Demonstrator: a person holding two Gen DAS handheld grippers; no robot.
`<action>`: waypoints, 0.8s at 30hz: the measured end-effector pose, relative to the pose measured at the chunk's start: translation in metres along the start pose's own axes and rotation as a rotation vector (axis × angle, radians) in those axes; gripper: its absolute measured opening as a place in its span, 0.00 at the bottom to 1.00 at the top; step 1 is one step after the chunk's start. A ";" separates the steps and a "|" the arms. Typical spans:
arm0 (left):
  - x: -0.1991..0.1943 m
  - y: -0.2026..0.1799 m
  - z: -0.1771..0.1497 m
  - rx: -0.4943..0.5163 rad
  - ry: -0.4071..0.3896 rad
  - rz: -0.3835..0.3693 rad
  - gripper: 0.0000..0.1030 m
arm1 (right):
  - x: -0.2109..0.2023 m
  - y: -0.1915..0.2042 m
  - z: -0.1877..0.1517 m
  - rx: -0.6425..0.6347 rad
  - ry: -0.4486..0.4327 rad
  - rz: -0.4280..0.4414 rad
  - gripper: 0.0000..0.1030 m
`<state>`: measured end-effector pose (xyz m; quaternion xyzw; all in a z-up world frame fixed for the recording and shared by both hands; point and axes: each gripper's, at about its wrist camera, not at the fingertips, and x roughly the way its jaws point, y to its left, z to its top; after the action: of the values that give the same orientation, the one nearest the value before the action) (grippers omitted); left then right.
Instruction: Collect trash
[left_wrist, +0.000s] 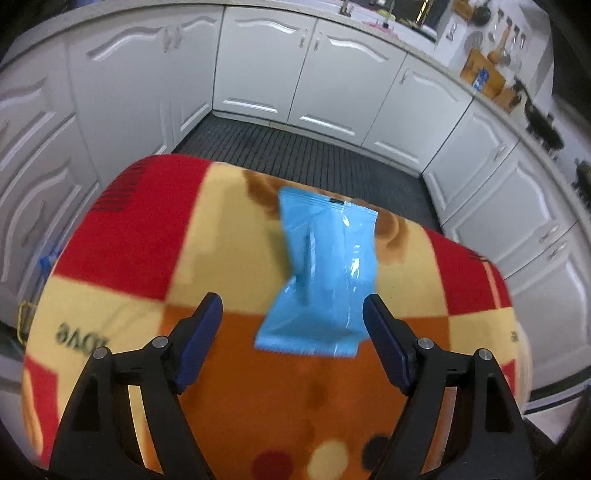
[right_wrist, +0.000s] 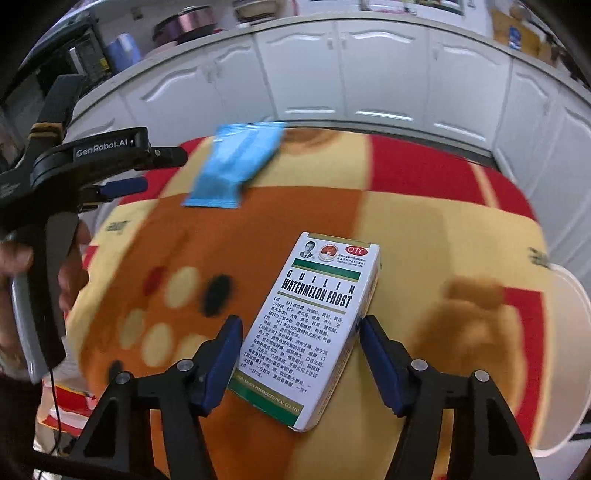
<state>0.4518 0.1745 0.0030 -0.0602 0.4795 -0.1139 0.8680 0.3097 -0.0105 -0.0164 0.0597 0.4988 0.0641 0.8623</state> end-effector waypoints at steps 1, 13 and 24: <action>0.009 -0.007 0.002 0.013 0.005 0.015 0.76 | 0.000 -0.008 -0.001 0.019 0.005 0.006 0.62; 0.040 -0.034 -0.004 0.084 0.025 0.047 0.53 | 0.007 -0.020 -0.001 0.107 -0.026 0.042 0.63; -0.032 -0.046 -0.041 0.123 -0.062 -0.024 0.52 | -0.023 -0.024 -0.007 0.102 -0.093 0.071 0.58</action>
<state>0.3948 0.1385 0.0173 -0.0160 0.4438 -0.1516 0.8830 0.2938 -0.0378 -0.0043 0.1241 0.4583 0.0662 0.8776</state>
